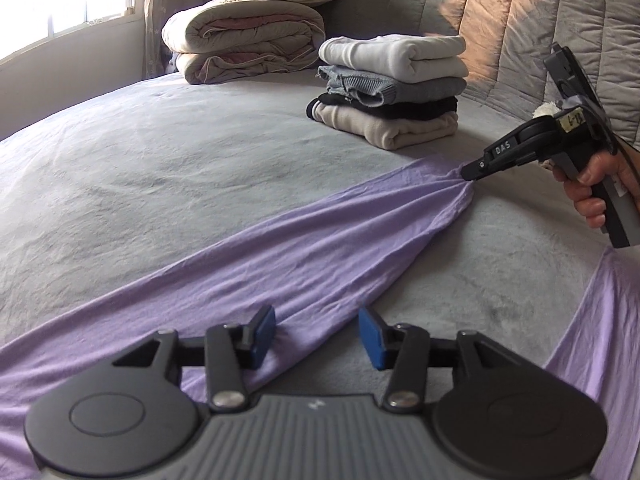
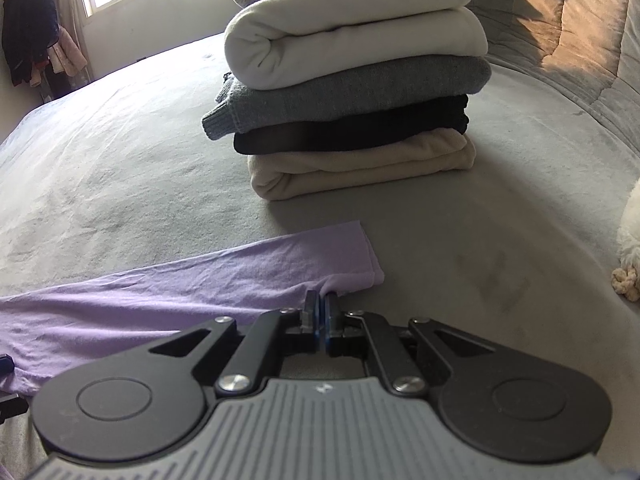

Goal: Fold clothes
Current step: 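Grasp the lavender sleeve end with the right gripper near the sweater stack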

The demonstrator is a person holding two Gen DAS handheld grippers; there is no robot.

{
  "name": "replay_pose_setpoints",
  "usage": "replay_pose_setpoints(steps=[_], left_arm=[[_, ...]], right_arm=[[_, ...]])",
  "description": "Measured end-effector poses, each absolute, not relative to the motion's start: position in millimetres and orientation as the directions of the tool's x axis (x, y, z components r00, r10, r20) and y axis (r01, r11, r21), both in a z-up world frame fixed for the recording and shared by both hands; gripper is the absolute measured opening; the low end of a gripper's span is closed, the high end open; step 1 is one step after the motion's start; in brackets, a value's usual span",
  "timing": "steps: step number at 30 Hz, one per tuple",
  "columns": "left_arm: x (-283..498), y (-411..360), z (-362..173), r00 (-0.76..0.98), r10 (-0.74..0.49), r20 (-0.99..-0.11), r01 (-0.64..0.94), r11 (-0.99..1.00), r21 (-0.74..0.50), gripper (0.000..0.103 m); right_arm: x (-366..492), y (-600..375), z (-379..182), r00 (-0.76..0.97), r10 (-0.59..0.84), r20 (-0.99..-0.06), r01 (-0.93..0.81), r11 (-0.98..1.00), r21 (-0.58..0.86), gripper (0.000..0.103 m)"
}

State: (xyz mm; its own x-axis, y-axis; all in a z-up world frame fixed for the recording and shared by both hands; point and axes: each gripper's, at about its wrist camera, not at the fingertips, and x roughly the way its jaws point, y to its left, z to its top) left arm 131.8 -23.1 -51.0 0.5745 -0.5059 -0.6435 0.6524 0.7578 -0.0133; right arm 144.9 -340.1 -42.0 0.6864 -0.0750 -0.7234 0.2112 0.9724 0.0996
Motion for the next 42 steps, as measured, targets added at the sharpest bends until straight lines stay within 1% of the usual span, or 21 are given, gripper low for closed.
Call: replay_pose_setpoints(steps=[3,5,8,12,14,16,19,20,21,22,23,25,28,31,34,37,38,39,41,42], left_arm=[[137,-15,-48,0.592,-0.486,-0.643,0.629,0.777,-0.008,0.056],[141,-8,-48,0.580,-0.482,-0.656,0.621,0.784,-0.028,0.059],[144,0,-49,0.533,-0.496,-0.686,0.628,0.775,-0.072,0.059],[136,-3,-48,0.499,-0.534,-0.682,0.670,0.737,-0.086,0.058],[131,-6,-48,0.483,-0.552,-0.679,0.690,0.718,-0.092,0.056],[127,-9,-48,0.467,-0.570,-0.676,0.710,0.697,-0.097,0.042],[126,-14,-49,0.467,-0.583,-0.665,0.716,0.690,-0.103,0.036],[127,-17,-50,0.474,-0.583,-0.660,0.713,0.693,-0.100,0.029],[127,-20,-51,0.480,-0.585,-0.654,0.713,0.694,-0.098,0.018],[127,-23,-52,0.485,-0.587,-0.648,0.713,0.695,-0.096,0.004],[126,-25,-52,0.488,-0.587,-0.646,0.714,0.694,-0.092,0.001],[124,-27,-50,0.494,-0.592,-0.637,0.721,0.688,-0.080,0.001],[123,-17,-38,0.491,-0.625,-0.607,0.726,0.679,-0.111,0.001],[122,-11,-32,0.454,-0.658,-0.601,0.743,0.651,-0.152,0.001],[121,-14,-37,0.391,-0.675,-0.626,0.765,0.617,-0.187,0.001],[120,-22,-49,0.360,-0.644,-0.675,0.772,0.611,-0.172,0.001],[121,-22,-50,0.357,-0.643,-0.678,0.770,0.613,-0.175,0.001],[121,-22,-49,0.357,-0.643,-0.678,0.767,0.616,-0.181,0.003],[122,-19,-45,0.362,-0.648,-0.669,0.759,0.622,-0.192,0.009],[123,-16,-42,0.370,-0.654,-0.660,0.753,0.627,-0.198,0.016]], right_arm=[[145,-341,-43,0.685,-0.073,-0.725,0.211,0.972,0.101,0.003],[145,-341,-43,0.684,-0.072,-0.726,0.210,0.972,0.102,0.003],[145,-341,-43,0.683,-0.070,-0.727,0.209,0.973,0.102,0.003],[145,-343,-43,0.682,-0.070,-0.728,0.209,0.973,0.103,0.003],[145,-343,-44,0.682,-0.071,-0.728,0.211,0.972,0.102,0.003],[145,-344,-44,0.681,-0.075,-0.729,0.216,0.971,0.102,0.003],[145,-346,-45,0.679,-0.077,-0.730,0.223,0.969,0.106,0.003],[145,-346,-45,0.680,-0.076,-0.729,0.224,0.969,0.109,0.004],[145,-346,-45,0.682,-0.075,-0.728,0.225,0.968,0.111,0.003],[145,-346,-45,0.684,-0.075,-0.725,0.225,0.968,0.112,0.003],[145,-346,-44,0.688,-0.076,-0.722,0.225,0.968,0.112,0.003],[144,-346,-43,0.695,-0.078,-0.714,0.223,0.968,0.111,0.003],[142,-343,-35,0.704,-0.087,-0.705,0.207,0.974,0.086,0.002],[142,-340,-29,0.699,-0.099,-0.708,0.194,0.980,0.054,0.002],[144,-339,-33,0.664,-0.122,-0.738,0.201,0.979,0.019,0.002],[146,-341,-42,0.622,-0.123,-0.774,0.202,0.979,0.007,0.002],[147,-340,-44,0.616,-0.123,-0.778,0.198,0.980,0.002,0.002],[146,-340,-44,0.617,-0.123,-0.777,0.195,0.981,-0.001,0.003],[146,-340,-42,0.623,-0.121,-0.773,0.189,0.982,-0.001,0.005],[146,-340,-40,0.627,-0.119,-0.770,0.188,0.982,0.001,0.014]])
